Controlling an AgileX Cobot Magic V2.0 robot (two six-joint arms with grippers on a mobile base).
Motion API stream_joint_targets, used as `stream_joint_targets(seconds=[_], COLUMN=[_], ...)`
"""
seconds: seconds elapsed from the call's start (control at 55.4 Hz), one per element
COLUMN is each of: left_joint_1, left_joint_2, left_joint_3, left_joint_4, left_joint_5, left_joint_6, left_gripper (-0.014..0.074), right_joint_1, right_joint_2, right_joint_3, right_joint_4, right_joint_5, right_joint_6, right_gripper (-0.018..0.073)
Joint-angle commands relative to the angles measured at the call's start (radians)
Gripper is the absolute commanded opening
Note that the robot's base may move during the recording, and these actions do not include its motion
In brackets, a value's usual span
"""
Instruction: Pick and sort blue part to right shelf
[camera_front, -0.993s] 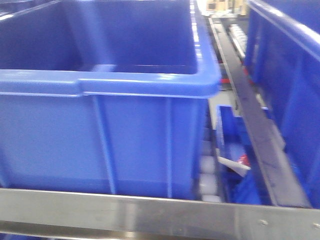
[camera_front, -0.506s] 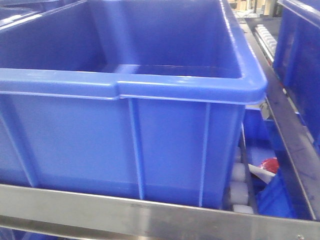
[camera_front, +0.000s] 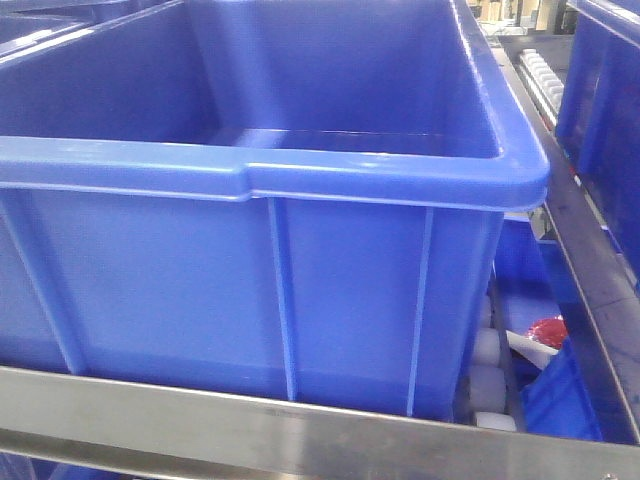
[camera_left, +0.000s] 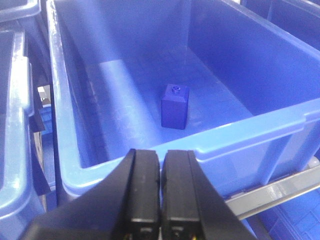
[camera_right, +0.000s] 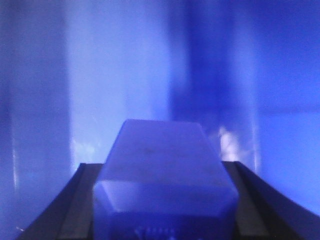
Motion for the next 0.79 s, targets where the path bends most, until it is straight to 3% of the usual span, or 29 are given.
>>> stream_joint_targets(seconds=[0.0,0.163,0.578,0.65,0.777], left_joint_1=[-0.007,-0.007,-0.007,-0.007,-0.007], left_joint_2=[0.008,0.008,0.008,0.008,0.008], left_joint_3=[-0.028,-0.028,-0.028,-0.028,-0.028], left_joint_4=[0.003,0.003,0.003,0.003,0.003], left_joint_5=[-0.075,-0.075,-0.075,-0.075,-0.075], left_joint_6=[-0.009,-0.009,-0.009,-0.009,-0.009], left_gripper=[0.0124,0.0124,0.0124,0.0124,0.0124], right_joint_1=[-0.042,-0.049,-0.049,-0.049,-0.049], right_joint_2=[0.041,0.161,0.4,0.402,0.402], right_joint_3=[-0.024,-0.024,-0.027,-0.027,-0.027], right_joint_4=[0.048,0.04,-0.022,-0.025,-0.033], right_joint_5=[-0.127,-0.21,-0.26,-0.263,-0.262], right_joint_6=[-0.052,-0.059,-0.059,-0.059,-0.059], right_gripper=[0.0206,0.0206,0.0221,0.0282,0.0505])
